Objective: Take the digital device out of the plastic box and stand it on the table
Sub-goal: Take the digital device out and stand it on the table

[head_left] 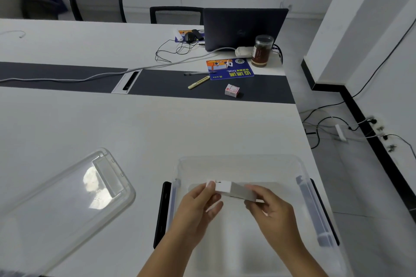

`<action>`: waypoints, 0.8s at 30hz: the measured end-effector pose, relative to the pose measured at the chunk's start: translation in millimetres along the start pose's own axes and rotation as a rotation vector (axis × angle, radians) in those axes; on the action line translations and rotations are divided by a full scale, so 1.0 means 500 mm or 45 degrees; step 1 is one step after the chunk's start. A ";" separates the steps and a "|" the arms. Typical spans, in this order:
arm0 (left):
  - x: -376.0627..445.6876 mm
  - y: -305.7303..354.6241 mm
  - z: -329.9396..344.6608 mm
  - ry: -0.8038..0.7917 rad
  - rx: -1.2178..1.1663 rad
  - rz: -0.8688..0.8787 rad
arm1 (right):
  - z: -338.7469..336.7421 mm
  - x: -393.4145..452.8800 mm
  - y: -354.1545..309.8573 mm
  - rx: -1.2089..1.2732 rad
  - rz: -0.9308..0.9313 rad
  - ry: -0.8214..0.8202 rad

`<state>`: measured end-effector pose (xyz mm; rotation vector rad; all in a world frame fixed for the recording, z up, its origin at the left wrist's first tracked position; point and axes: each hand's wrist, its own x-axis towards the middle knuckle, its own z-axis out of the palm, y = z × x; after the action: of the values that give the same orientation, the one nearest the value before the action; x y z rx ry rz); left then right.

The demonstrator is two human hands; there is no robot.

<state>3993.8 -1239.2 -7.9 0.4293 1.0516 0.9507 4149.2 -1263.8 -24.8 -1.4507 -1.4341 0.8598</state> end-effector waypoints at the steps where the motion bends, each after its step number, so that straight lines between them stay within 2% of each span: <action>1: -0.002 -0.002 0.001 -0.016 -0.023 -0.009 | 0.003 0.001 -0.003 0.028 0.001 0.004; 4: -0.007 -0.017 0.006 -0.060 -0.076 0.026 | 0.010 0.002 0.000 0.048 -0.047 0.029; 7: -0.005 -0.027 0.014 -0.185 -0.294 0.059 | 0.018 0.002 0.012 -0.119 -0.150 0.093; 9: -0.001 -0.027 0.010 -0.194 -0.368 0.135 | 0.017 0.002 0.013 -0.144 -0.134 0.092; 11: 0.001 -0.025 0.002 -0.099 -0.227 0.260 | 0.010 0.002 0.003 -0.018 0.000 -0.026; 13: -0.002 -0.019 -0.002 -0.007 0.036 0.368 | 0.001 0.002 -0.009 0.142 0.136 -0.170; 15: -0.009 -0.015 -0.002 -0.008 0.187 0.422 | -0.003 0.009 -0.019 0.127 0.117 -0.247; 18: -0.013 -0.013 -0.006 -0.017 0.272 0.440 | -0.003 0.021 -0.027 0.166 0.166 -0.337; 24: -0.015 -0.006 -0.021 -0.091 0.419 0.393 | -0.012 0.023 -0.030 0.352 0.295 -0.379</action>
<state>3985.0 -1248.3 -11.0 0.9121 1.0983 1.0267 4150.4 -1254.3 -7.6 -1.3320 -1.3085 1.4107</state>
